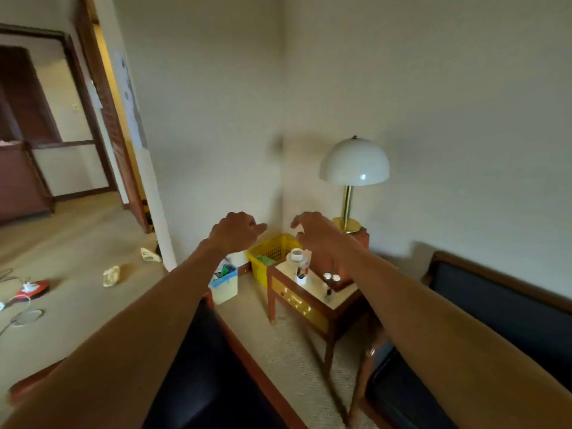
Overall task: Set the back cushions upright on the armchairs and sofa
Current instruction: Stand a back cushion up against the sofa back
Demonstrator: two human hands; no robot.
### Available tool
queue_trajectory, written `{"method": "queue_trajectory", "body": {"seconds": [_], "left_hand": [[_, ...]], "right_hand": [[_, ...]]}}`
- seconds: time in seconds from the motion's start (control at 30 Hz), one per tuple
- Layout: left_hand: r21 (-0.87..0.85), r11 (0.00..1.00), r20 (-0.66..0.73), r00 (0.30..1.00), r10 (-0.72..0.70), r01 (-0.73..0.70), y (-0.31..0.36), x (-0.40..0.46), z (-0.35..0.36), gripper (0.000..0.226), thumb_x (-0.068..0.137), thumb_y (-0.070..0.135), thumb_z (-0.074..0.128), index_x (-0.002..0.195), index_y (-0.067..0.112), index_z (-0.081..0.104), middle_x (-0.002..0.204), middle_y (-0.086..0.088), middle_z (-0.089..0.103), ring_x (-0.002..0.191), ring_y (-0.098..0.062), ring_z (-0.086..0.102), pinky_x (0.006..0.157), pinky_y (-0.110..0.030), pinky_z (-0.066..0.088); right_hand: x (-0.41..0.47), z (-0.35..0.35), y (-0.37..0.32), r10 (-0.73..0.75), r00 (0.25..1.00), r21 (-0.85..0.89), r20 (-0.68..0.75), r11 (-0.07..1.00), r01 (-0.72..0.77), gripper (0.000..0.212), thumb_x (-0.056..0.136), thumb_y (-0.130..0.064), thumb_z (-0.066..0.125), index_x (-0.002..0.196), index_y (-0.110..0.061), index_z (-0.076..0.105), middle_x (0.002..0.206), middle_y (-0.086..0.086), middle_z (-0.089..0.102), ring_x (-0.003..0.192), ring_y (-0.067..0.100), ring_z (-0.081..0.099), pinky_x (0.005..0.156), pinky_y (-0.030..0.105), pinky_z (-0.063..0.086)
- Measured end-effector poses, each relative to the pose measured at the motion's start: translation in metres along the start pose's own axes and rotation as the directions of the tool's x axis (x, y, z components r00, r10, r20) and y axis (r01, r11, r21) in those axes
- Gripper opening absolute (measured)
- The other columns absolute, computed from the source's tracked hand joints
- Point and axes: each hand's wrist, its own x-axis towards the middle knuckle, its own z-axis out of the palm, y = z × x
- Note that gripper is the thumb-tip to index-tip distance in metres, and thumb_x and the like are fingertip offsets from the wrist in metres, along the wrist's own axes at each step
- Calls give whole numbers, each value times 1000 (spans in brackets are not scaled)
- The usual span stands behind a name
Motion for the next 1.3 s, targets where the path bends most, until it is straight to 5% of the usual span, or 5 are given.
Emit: {"method": "queue_trajectory", "body": {"seconds": [0.3, 0.7, 0.83, 1.13, 1.3], "left_hand": [[-130, 903, 54, 906, 419, -409, 303, 15, 76, 44, 92, 54, 53, 114, 19, 67, 118, -3, 67, 110, -27, 60, 92, -40, 48], [-251, 670, 178, 647, 742, -699, 647, -46, 232, 44, 91, 58, 51, 112, 22, 66, 121, -1, 64, 111, -27, 58, 85, -36, 41], [-291, 584, 203, 548, 812, -758, 718, -55, 276, 45, 92, 56, 52, 114, 19, 66, 120, -1, 66, 109, -26, 60, 87, -37, 44], [-387, 540, 362, 416, 835, -747, 808, -45, 430, 28, 85, 49, 56, 83, 22, 61, 87, 6, 65, 87, -22, 62, 72, -34, 47], [-394, 520, 475, 316, 821, -758, 809, -80, 546, 35, 87, 52, 60, 106, 23, 65, 101, 8, 67, 96, -16, 63, 76, -33, 46]], "right_hand": [[-169, -129, 242, 370, 912, -28, -177, 924, -381, 37, 97, -26, 56, 134, -19, 54, 144, 5, 49, 128, 25, 49, 104, 38, 43], [-414, -201, 493, 744, 628, -24, -228, 640, -768, 39, 93, -25, 59, 132, -17, 55, 133, 6, 58, 121, 26, 54, 98, 39, 47], [-456, -206, 550, 806, 547, -11, -226, 560, -829, 39, 95, -25, 58, 132, -17, 55, 128, 6, 61, 93, 19, 58, 89, 36, 50], [-498, -153, 689, 905, 389, 111, -171, 410, -905, 38, 89, -29, 63, 125, -17, 62, 129, 8, 62, 118, 28, 57, 96, 38, 49], [-552, -59, 740, 966, 255, 193, -35, 257, -947, 38, 88, -30, 64, 124, -18, 62, 126, 7, 61, 119, 27, 56, 97, 39, 47]]}}
